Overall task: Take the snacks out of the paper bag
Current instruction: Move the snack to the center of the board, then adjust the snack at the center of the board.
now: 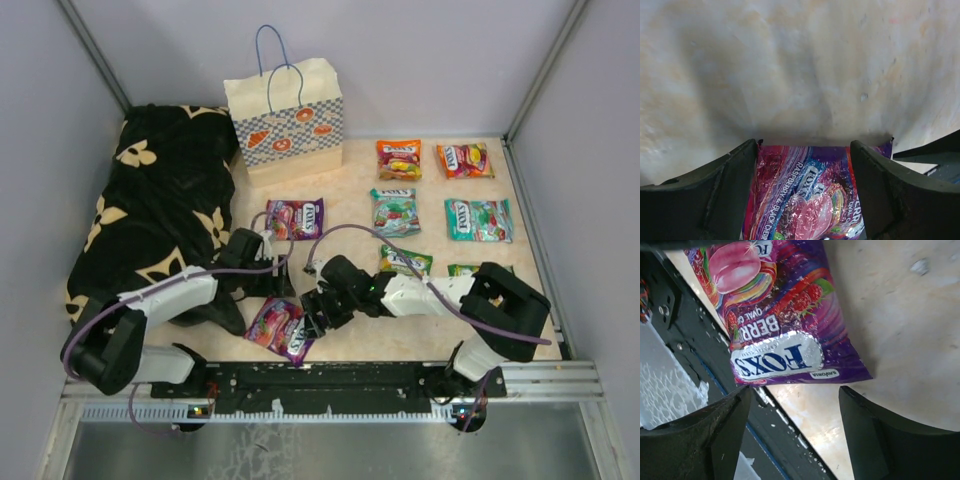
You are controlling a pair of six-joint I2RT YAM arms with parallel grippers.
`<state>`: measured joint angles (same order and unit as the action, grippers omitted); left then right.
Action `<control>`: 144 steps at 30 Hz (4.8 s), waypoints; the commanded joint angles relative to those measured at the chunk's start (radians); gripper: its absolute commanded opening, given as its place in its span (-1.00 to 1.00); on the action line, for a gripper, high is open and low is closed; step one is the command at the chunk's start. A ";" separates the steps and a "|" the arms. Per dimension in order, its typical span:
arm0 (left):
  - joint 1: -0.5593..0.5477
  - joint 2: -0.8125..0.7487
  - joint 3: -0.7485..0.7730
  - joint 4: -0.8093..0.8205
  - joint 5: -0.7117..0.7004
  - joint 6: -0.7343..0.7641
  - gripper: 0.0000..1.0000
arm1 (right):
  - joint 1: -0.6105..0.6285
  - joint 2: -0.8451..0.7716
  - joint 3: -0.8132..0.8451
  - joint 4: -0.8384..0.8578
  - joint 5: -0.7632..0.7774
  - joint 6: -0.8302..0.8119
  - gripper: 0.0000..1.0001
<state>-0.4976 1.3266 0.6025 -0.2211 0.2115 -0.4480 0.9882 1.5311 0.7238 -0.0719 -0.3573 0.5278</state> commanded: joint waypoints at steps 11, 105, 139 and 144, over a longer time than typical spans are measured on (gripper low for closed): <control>-0.160 -0.096 -0.017 -0.193 -0.173 -0.078 0.61 | 0.121 0.047 0.123 -0.090 0.214 0.109 0.18; 0.220 0.520 0.529 0.087 -0.196 0.101 0.17 | -0.485 0.646 0.802 0.013 -0.001 0.031 -0.32; 0.159 0.475 0.699 0.046 -0.149 0.210 0.79 | -0.678 0.531 0.898 -0.073 -0.131 -0.071 0.97; 0.159 0.362 0.752 0.009 -0.193 0.250 0.99 | -0.689 0.419 0.933 -0.156 -0.150 -0.127 0.98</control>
<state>-0.3405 1.8240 1.2926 -0.1871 0.0689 -0.2626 0.3088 2.1239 1.5806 -0.1772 -0.4664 0.4694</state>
